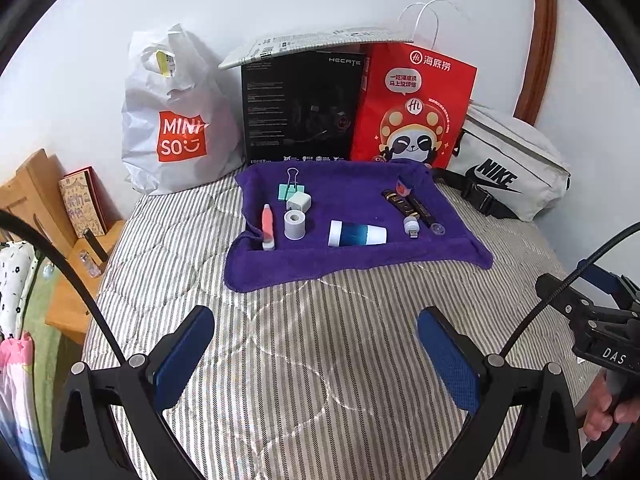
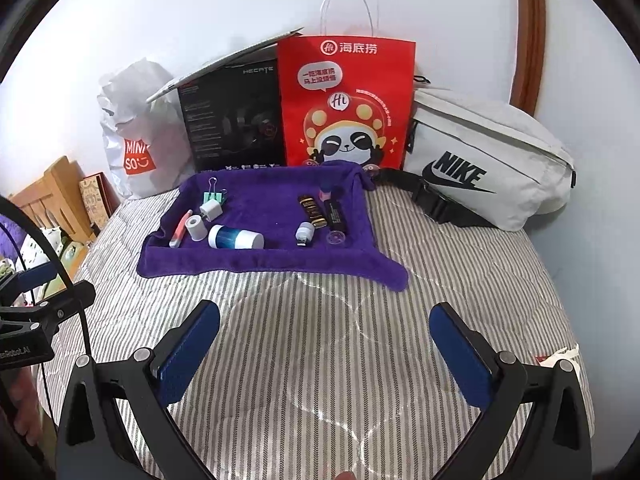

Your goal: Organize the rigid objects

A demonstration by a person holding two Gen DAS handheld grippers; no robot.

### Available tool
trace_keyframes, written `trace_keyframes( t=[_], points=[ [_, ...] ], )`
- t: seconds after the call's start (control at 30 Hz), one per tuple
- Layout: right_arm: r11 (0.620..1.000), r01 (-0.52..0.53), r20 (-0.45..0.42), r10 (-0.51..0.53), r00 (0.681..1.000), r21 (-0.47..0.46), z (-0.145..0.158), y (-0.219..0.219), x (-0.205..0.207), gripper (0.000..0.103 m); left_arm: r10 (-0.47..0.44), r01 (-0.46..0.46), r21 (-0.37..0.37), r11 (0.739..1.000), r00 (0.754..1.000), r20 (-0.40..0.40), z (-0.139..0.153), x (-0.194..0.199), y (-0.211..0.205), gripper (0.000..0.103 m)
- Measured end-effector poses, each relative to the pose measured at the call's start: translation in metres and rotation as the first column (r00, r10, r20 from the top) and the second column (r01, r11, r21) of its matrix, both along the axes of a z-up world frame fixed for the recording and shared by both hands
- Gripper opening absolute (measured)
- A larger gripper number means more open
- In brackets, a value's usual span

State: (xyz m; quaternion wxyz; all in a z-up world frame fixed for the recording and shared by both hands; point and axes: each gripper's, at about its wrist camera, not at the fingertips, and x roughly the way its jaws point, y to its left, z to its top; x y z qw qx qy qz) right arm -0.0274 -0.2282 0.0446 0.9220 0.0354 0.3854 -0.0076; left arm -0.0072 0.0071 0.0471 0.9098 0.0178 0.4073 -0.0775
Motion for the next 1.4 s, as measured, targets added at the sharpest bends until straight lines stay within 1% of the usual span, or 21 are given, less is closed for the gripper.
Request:
trace_keyframes(
  t=[0.63,1.4],
  points=[
    [1.000,0.007,0.001,-0.007,1.000,-0.005,0.0024,-0.0042,0.0002,0.103,0.003,-0.003,0.019,1.000,1.000,-0.003,0.0022,0.0007,-0.0037,0.103],
    [1.000,0.008,-0.009,-0.008,1.000,-0.006,0.0017,-0.0057,-0.0002,0.103,-0.012,0.012,0.022,1.000,1.000,-0.006,0.0037,0.0013,-0.0036,0.103]
  ],
)
